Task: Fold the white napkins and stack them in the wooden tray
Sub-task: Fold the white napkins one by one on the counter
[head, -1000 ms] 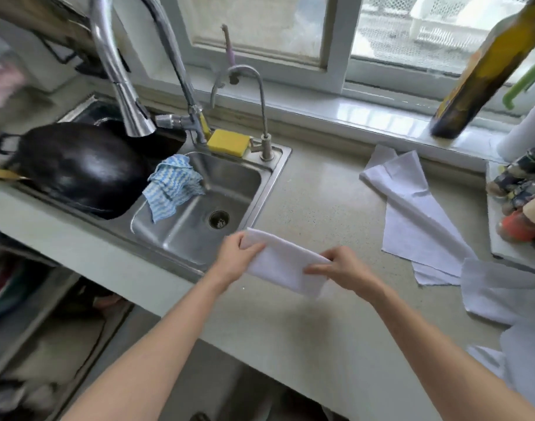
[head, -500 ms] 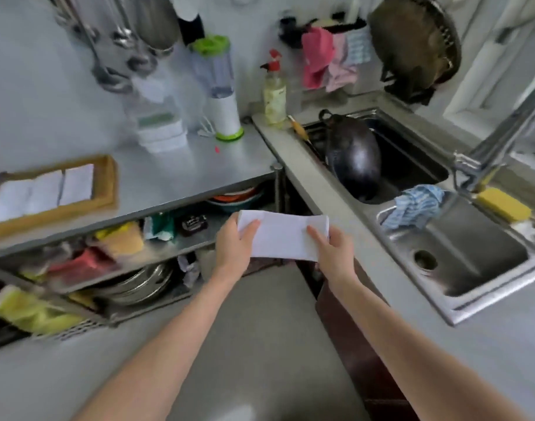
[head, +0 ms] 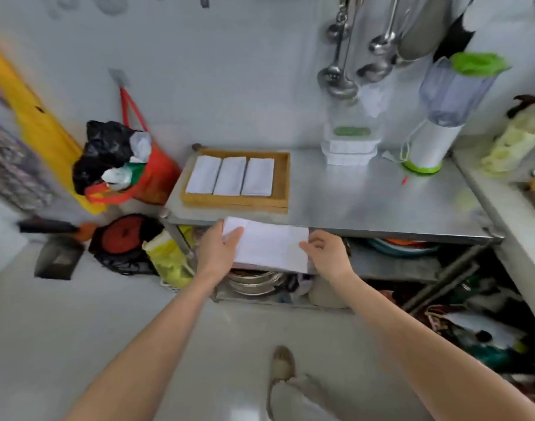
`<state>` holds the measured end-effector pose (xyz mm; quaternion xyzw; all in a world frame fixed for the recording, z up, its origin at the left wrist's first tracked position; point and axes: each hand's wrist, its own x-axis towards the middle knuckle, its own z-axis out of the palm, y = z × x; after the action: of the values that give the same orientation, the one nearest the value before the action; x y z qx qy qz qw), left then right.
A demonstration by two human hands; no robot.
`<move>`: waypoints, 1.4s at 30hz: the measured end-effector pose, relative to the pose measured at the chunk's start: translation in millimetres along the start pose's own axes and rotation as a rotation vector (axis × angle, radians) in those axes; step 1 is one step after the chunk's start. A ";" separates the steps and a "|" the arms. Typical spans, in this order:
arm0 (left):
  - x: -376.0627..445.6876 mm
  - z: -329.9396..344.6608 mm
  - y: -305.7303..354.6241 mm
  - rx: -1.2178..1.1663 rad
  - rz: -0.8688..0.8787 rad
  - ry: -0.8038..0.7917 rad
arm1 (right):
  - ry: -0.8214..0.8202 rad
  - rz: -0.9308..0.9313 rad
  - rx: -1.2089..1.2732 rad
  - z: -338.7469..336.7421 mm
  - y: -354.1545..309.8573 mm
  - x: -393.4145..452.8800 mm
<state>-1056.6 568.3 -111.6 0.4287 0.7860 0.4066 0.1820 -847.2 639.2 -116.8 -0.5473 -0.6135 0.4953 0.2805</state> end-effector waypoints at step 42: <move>444.6 144.5 -8.5 0.628 0.640 -0.787 | 0.577 0.805 0.267 179.7 -50.4 263.6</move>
<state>-1221.1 1001.0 -177.7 0.7959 0.5740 -0.0002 0.1925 -1090.6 840.0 -186.1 -0.8141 -0.1830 0.4670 0.2927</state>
